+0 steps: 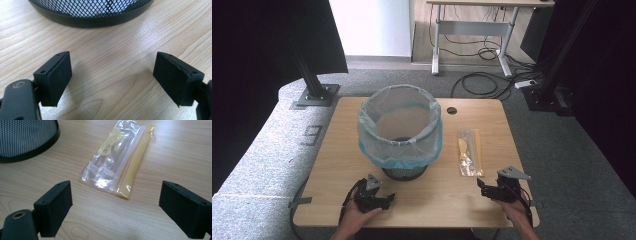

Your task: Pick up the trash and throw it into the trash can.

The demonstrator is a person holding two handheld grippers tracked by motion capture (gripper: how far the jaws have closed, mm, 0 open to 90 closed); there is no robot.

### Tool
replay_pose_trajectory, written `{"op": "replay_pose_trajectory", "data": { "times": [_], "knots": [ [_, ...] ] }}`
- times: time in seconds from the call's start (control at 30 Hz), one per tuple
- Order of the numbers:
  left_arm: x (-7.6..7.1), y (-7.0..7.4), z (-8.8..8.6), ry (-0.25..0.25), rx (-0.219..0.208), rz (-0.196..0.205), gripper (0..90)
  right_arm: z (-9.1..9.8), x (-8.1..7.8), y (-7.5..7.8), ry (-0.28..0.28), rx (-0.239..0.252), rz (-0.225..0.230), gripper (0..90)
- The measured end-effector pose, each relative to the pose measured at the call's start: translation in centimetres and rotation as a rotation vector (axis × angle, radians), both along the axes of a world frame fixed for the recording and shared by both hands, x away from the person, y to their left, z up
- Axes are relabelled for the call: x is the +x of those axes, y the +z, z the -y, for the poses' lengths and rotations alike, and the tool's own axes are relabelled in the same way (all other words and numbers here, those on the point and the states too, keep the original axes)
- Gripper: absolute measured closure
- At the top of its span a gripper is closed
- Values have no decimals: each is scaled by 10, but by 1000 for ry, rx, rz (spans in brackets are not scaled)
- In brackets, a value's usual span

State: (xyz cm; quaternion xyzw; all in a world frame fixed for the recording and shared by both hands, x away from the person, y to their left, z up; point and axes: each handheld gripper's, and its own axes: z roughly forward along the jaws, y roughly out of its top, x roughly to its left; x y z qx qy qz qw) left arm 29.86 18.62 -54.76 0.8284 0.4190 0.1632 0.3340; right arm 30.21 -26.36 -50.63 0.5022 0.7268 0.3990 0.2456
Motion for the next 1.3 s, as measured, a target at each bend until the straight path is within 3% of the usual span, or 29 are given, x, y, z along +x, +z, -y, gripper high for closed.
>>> {"op": "replay_pose_trajectory", "data": {
  "times": [0.6,0.7,1.3],
  "knots": [
    [0,0,0,-1,0,0,151,7,0,2,-18,9,13,132],
    [0,0,0,-2,0,0,151,8,2,3,-41,1,26,130],
    [0,0,0,-2,0,0,151,18,17,-5,-61,-30,1,131]
  ]
}}
